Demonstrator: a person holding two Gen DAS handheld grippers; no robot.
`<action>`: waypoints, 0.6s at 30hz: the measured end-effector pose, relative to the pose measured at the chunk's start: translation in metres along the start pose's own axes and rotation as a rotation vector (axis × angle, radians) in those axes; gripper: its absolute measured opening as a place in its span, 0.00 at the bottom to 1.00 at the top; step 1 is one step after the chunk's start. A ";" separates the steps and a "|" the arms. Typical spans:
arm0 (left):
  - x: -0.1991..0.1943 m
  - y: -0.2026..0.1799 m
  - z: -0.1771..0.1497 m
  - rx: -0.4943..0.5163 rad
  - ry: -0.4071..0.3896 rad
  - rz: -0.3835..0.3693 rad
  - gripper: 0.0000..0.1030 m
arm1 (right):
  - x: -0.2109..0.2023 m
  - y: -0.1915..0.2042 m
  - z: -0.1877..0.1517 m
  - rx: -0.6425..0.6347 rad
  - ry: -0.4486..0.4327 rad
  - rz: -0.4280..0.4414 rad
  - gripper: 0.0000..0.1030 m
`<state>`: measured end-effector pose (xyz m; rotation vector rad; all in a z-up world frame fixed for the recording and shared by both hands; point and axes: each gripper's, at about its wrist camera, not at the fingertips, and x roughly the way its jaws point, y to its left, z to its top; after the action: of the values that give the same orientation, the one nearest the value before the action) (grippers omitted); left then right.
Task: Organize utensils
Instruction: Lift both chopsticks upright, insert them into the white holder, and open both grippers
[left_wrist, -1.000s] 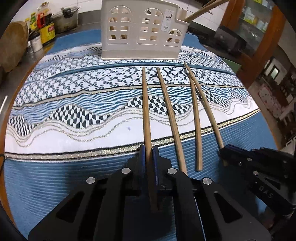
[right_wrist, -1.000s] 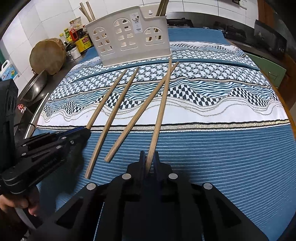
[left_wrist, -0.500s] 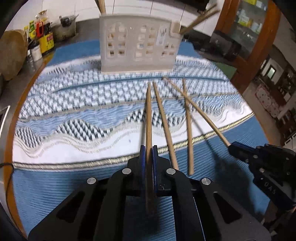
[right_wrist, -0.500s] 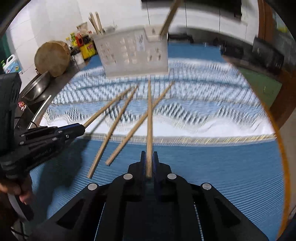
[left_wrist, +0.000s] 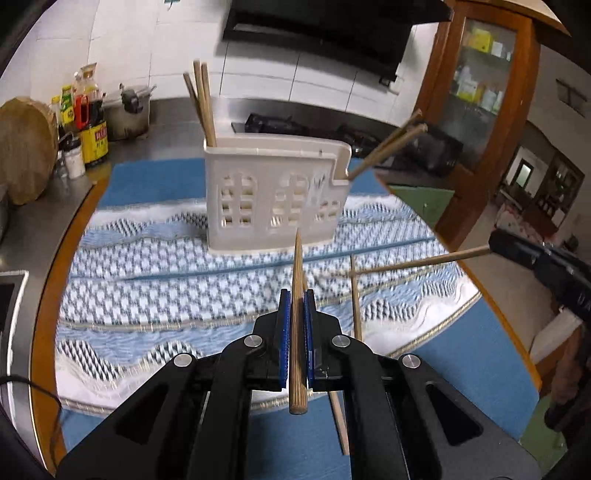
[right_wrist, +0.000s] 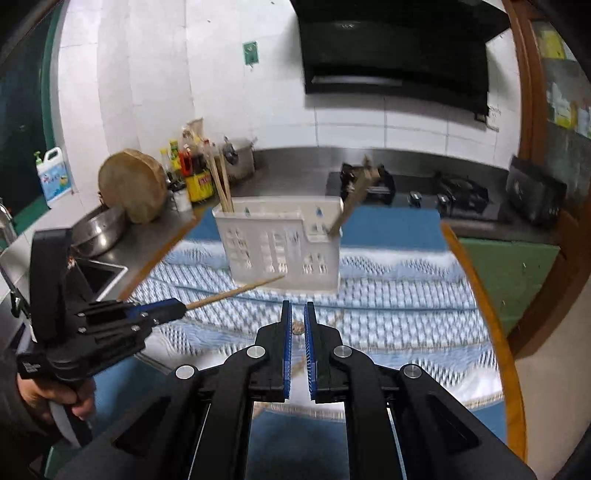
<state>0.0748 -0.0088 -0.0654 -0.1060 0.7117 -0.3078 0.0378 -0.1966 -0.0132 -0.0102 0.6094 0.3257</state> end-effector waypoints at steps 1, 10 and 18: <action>-0.001 0.001 0.006 -0.001 -0.008 -0.011 0.06 | -0.001 -0.002 0.009 0.001 -0.013 0.012 0.06; -0.019 0.002 0.054 0.039 -0.067 -0.042 0.06 | -0.010 -0.007 0.069 -0.028 -0.100 0.060 0.06; -0.053 0.007 0.105 0.067 -0.154 -0.052 0.06 | -0.022 -0.011 0.132 -0.081 -0.198 0.077 0.06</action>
<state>0.1079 0.0137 0.0457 -0.0835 0.5461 -0.3690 0.0985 -0.1997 0.1066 -0.0323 0.4006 0.4208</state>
